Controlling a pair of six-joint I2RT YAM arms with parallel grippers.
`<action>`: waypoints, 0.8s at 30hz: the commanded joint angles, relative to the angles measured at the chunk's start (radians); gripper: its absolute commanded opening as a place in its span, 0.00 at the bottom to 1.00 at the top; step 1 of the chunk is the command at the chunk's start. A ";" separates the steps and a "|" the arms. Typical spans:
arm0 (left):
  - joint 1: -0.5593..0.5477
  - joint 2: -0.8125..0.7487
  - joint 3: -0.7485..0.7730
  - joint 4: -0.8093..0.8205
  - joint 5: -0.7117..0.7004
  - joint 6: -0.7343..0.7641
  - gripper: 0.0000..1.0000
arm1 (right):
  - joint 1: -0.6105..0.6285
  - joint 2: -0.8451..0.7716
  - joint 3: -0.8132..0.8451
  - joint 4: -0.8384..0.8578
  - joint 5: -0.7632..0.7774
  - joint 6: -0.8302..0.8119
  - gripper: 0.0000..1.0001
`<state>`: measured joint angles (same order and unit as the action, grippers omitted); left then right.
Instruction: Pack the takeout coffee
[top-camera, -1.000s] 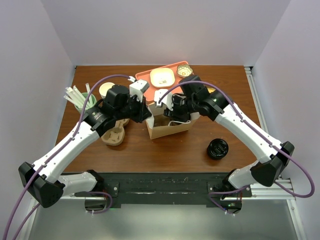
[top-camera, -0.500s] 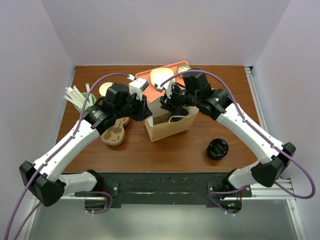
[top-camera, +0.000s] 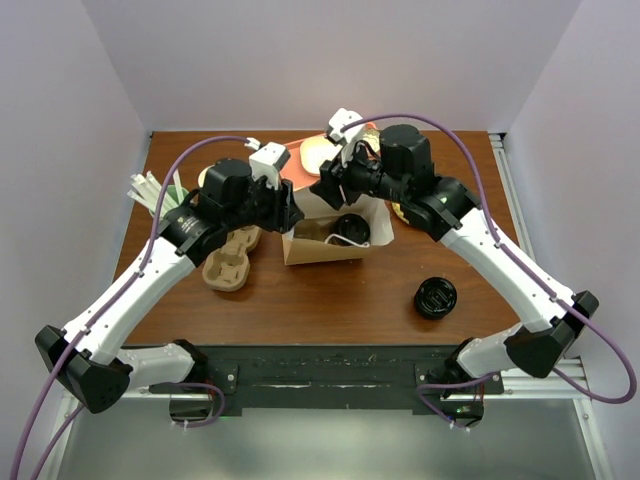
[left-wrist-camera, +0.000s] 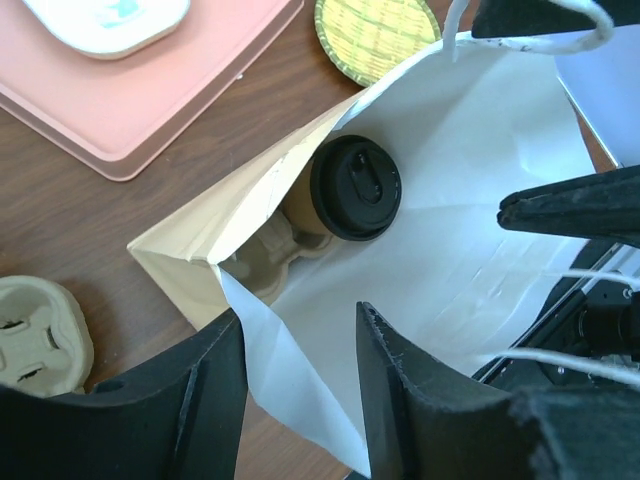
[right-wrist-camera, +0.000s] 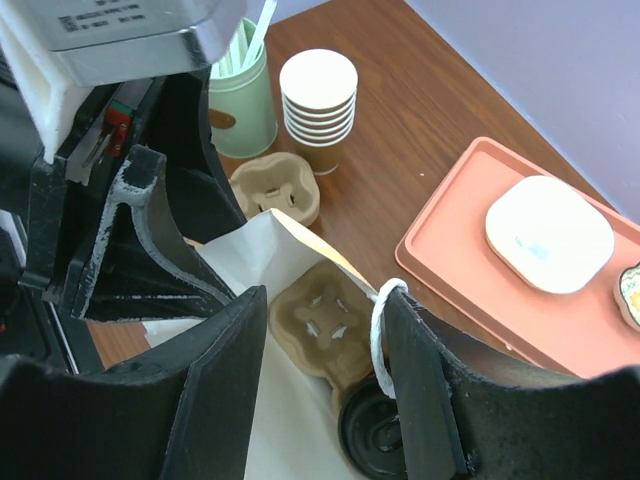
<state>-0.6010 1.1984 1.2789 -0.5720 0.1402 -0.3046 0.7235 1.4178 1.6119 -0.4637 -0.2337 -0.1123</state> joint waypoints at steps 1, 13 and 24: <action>0.007 -0.002 0.048 0.046 -0.022 -0.017 0.50 | -0.001 -0.028 0.033 0.076 0.023 0.095 0.54; 0.007 0.000 0.002 0.095 -0.047 -0.053 0.49 | -0.001 0.032 0.049 0.027 0.014 0.043 0.53; 0.007 -0.002 -0.010 0.095 -0.050 -0.064 0.48 | -0.001 0.052 0.042 0.023 0.004 0.033 0.53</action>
<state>-0.5999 1.1999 1.2778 -0.5320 0.0990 -0.3534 0.7235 1.4677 1.6192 -0.4599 -0.2195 -0.0715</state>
